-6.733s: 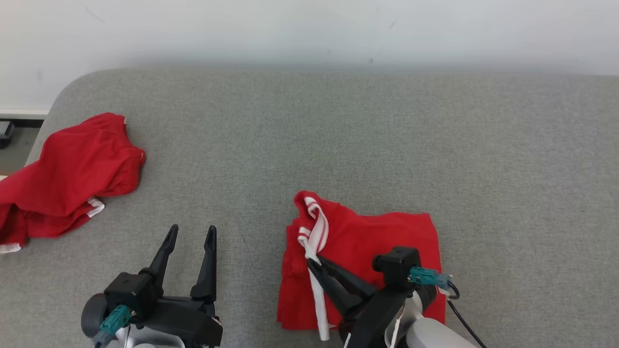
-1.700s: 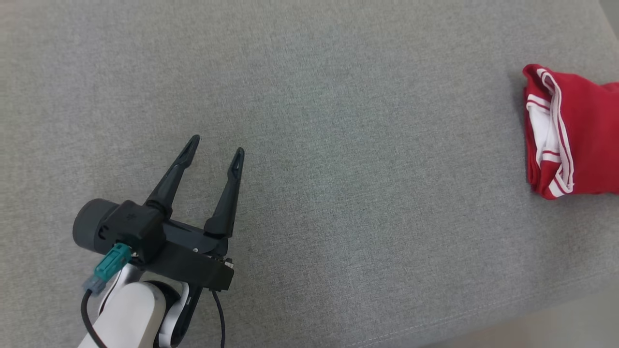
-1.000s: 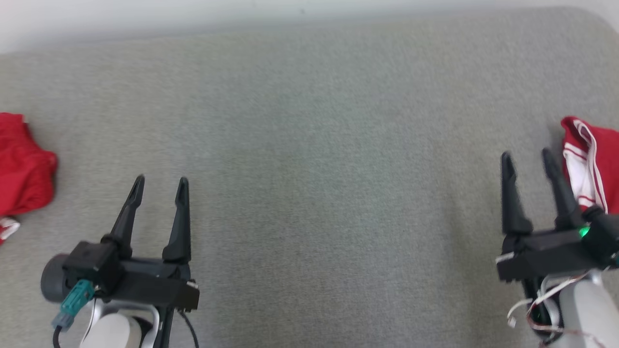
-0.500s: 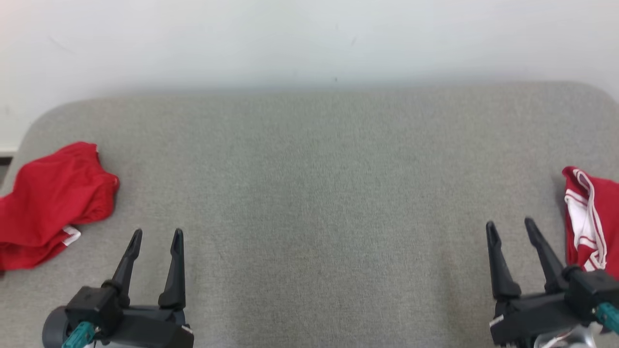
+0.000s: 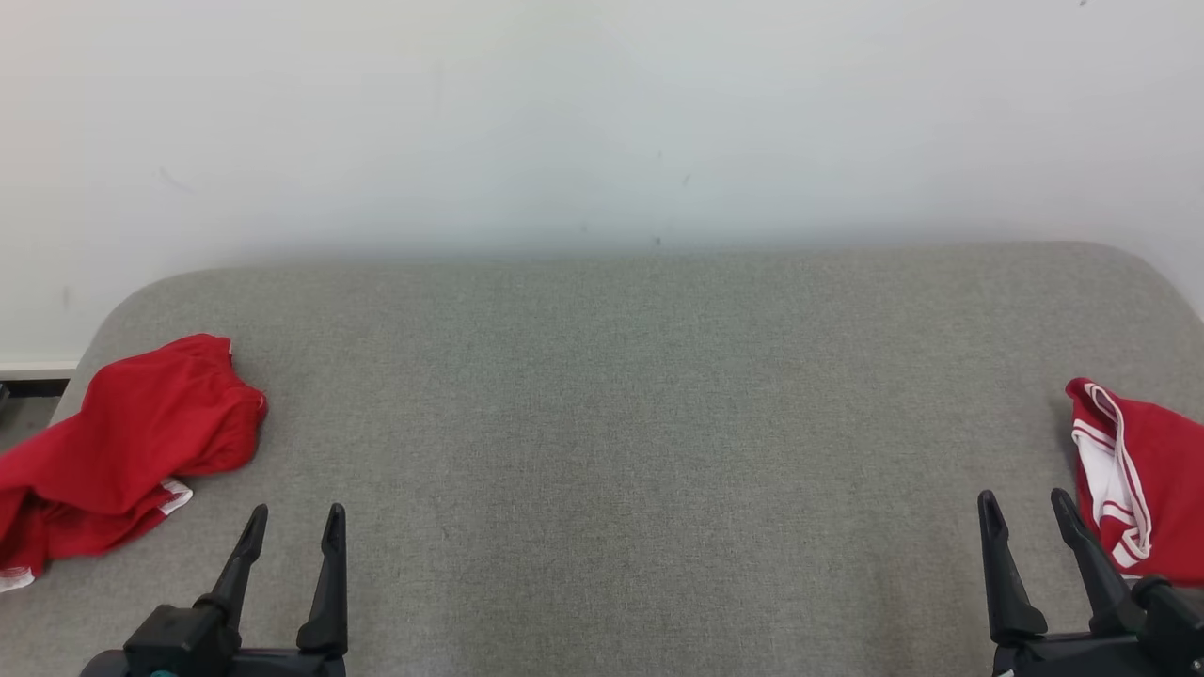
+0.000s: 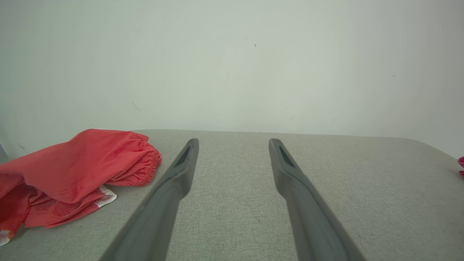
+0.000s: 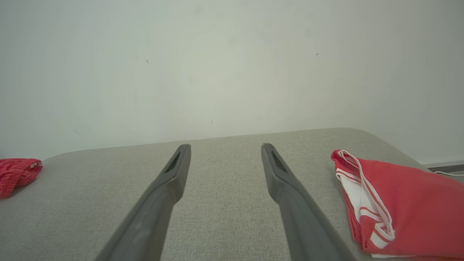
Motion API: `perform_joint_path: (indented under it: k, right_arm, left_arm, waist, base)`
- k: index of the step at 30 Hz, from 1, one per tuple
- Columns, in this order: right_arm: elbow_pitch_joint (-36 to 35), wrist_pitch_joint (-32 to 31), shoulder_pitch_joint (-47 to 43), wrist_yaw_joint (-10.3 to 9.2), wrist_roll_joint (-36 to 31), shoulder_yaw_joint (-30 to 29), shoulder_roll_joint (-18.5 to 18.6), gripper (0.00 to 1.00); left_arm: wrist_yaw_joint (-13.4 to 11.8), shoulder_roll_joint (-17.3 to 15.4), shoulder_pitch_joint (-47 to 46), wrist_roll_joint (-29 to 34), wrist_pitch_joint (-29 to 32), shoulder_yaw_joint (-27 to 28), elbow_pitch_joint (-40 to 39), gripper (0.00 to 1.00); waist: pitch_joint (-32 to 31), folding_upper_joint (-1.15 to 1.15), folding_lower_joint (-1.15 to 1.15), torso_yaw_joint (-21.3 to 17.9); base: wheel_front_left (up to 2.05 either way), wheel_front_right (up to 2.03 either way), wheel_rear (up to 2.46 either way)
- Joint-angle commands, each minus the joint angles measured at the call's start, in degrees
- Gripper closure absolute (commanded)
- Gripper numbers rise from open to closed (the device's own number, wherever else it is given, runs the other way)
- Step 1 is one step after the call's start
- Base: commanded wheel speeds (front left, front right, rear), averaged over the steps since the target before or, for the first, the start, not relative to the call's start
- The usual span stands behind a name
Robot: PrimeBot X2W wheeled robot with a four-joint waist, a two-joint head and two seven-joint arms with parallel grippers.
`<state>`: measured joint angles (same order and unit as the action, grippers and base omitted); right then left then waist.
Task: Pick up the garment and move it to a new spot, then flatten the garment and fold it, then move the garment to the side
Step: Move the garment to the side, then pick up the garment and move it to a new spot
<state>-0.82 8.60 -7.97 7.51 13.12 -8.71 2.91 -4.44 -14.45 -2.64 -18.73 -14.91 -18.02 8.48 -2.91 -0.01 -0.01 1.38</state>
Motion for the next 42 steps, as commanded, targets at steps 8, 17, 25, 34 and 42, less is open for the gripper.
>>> perform_joint_path:
  k: [8,17,25,34,42]
  right_arm:
    - [0.1,0.3,-1.9,-0.04,0.5,-0.7,0.1,0.0]
    - [0.9,0.6,-1.8,-0.04,1.3,-0.6,0.1,0.0]
    - [1.8,1.1,-1.7,-0.04,2.1,-0.3,0.1,0.0]
    - [1.5,1.0,-1.5,-0.04,1.3,-0.4,0.1,0.0]
    - [0.2,-0.4,-2.2,-0.03,-0.6,1.9,0.0,0.0]
  left_arm:
    - [1.3,-0.5,1.0,0.6,-0.2,0.1,1.5,0.0]
    - [1.4,0.0,0.4,0.9,-0.2,0.6,1.9,0.0]
    - [1.2,0.3,0.1,0.4,0.0,0.5,3.0,0.0]
    - [0.1,0.0,-0.9,0.5,-0.1,1.1,3.4,0.0]
    - [-1.4,-0.3,-0.5,0.5,-0.2,2.3,2.8,0.0]
  waist:
    - [-1.2,0.01,0.01,-0.7]
    - [-1.1,0.01,0.01,-0.8]
    - [-1.0,0.01,0.01,-0.2]
    - [-0.9,0.01,0.01,4.7]
    - [-1.1,0.01,0.01,14.3]
  base:
    - [0.0,0.0,0.0]
    - [0.0,0.0,0.0]
    - [0.0,0.0,0.0]
    - [0.0,0.0,0.0]
    - [0.0,0.0,0.0]
